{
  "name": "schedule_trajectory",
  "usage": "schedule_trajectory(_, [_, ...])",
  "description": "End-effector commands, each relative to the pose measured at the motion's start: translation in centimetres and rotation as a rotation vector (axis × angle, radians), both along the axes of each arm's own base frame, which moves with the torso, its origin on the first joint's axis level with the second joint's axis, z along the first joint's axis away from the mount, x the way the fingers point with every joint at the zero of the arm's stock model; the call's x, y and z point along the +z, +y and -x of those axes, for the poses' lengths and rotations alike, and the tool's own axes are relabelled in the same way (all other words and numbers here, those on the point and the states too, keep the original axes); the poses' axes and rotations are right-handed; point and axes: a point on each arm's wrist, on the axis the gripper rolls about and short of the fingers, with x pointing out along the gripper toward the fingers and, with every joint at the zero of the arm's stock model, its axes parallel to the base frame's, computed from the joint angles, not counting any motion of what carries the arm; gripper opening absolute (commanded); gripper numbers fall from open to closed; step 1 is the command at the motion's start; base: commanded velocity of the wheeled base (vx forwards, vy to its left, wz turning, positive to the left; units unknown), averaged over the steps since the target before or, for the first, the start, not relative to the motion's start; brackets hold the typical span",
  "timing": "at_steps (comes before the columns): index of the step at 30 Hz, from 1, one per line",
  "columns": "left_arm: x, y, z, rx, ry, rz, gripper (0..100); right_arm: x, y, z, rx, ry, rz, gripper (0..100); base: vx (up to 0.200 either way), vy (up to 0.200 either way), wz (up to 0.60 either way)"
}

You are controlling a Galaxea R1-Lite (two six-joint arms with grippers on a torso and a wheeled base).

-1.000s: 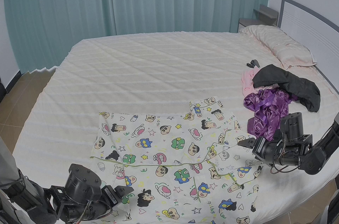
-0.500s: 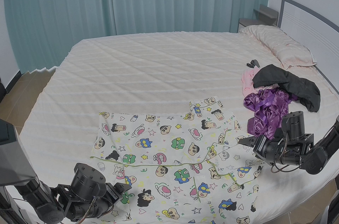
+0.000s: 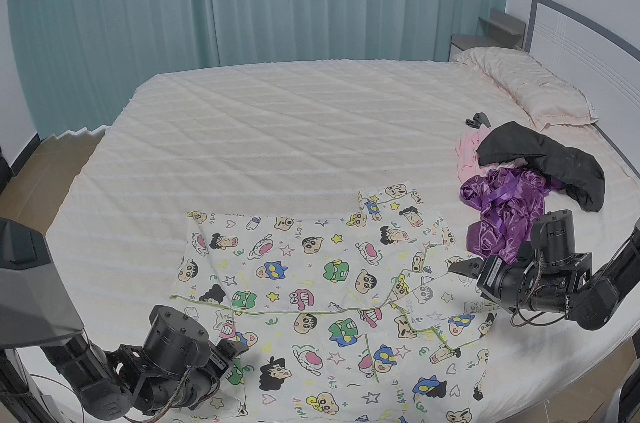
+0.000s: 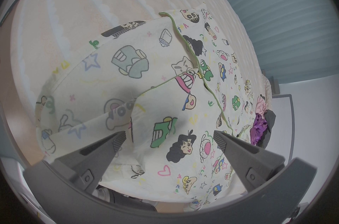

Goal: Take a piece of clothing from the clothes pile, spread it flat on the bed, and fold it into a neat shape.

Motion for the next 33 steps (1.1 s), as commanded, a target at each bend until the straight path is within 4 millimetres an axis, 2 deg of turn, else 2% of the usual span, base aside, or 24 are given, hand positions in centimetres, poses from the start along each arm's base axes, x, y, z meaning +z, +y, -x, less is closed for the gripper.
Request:
schedule_trajectory(1, [-0.6, -0.1, -0.2, 0.013, 0.016, -0.018, 100, 0.0, 0.1, 0.1, 0.005, 0.0, 0.0, 100, 0.0, 0.0, 0.0])
schedule_trajectory(12, [-0.5, 1.1, -1.0, 0.1, 0.003, -0.03, 100, -0.1, 0.1, 0.1, 0.004, 0.003, 0.001, 100, 0.0, 0.0, 0.0])
schedule_trajectory(13, [-0.5, 1.1, -1.0, 0.1, 0.005, -0.032, 0, -0.1, 0.1, 0.1, 0.005, 0.003, 0.001, 100, 0.0, 0.0, 0.0])
schedule_trajectory(26, [0.0, 1.5, -0.5, 0.104, -0.01, -0.028, 0, -0.1, 0.1, 0.1, 0.005, 0.005, 0.001, 100, 0.0, 0.0, 0.0])
schedule_trajectory(31, [1.2, 1.8, -0.5, 0.105, -0.065, -0.008, 0, -0.1, 0.2, 0.1, 0.007, 0.003, 0.001, 100, 0.0, 0.0, 0.0])
schedule_trajectory(33, [2.4, 2.4, -0.5, 0.096, -0.121, -0.003, 0, -0.1, 0.1, 0.1, 0.006, 0.003, 0.002, 100, 0.0, 0.0, 0.0])
